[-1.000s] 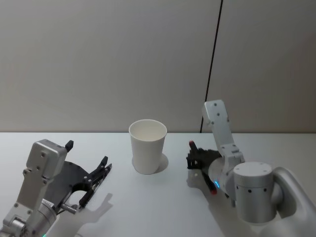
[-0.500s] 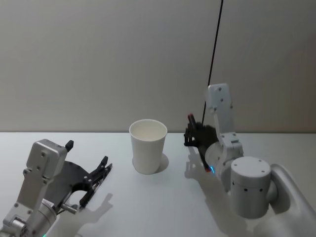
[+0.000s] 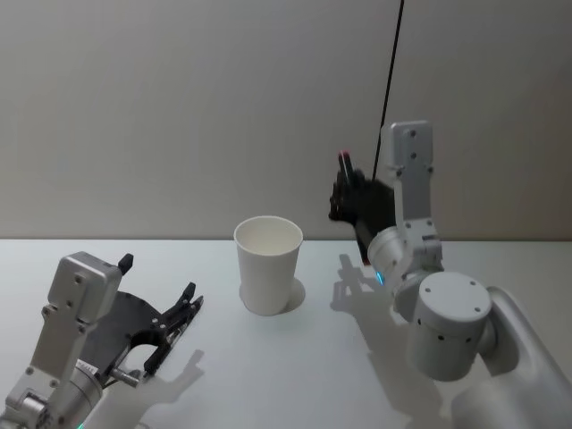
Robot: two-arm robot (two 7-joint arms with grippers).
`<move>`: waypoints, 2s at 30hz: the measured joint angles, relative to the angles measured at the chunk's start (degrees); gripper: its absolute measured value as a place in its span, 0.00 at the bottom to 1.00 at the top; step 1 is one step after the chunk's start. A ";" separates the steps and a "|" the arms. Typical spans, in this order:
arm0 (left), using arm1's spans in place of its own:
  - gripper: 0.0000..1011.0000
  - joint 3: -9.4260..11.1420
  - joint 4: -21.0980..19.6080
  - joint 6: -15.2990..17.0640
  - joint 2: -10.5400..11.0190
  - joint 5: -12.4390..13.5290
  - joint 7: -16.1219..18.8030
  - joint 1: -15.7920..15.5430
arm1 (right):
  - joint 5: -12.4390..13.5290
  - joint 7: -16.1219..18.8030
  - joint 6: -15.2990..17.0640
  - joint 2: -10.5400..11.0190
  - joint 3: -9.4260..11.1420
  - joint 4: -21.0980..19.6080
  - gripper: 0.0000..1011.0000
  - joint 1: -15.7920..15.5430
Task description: Place the pen into the pen holder.
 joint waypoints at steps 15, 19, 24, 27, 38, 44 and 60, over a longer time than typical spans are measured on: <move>0.99 0.00 0.00 0.00 0.00 0.00 0.00 0.00 | -0.09 1.68 -13.67 -1.84 0.52 2.69 0.19 2.92; 0.99 0.00 -0.01 0.00 0.00 0.00 0.00 0.00 | -0.09 2.15 -17.20 -2.26 0.65 3.63 0.19 3.74; 0.99 0.00 0.00 0.00 0.00 0.00 0.00 0.00 | -0.33 2.63 -20.20 -2.49 0.69 4.66 0.19 4.31; 0.99 0.00 0.00 0.00 0.00 0.00 0.00 0.00 | -0.86 3.15 -21.12 -2.48 0.50 5.36 0.19 4.51; 0.99 0.00 0.00 0.00 0.00 0.00 0.00 0.00 | -3.19 5.21 -19.23 -1.92 -1.37 7.19 0.19 4.75; 0.99 0.00 0.00 0.00 0.00 0.00 0.00 0.00 | -4.34 6.42 -17.94 -2.00 -2.63 8.71 0.19 5.07; 0.99 0.00 0.00 0.00 0.00 0.00 0.00 0.00 | -4.58 8.65 -18.34 -4.00 -3.01 12.85 0.19 7.41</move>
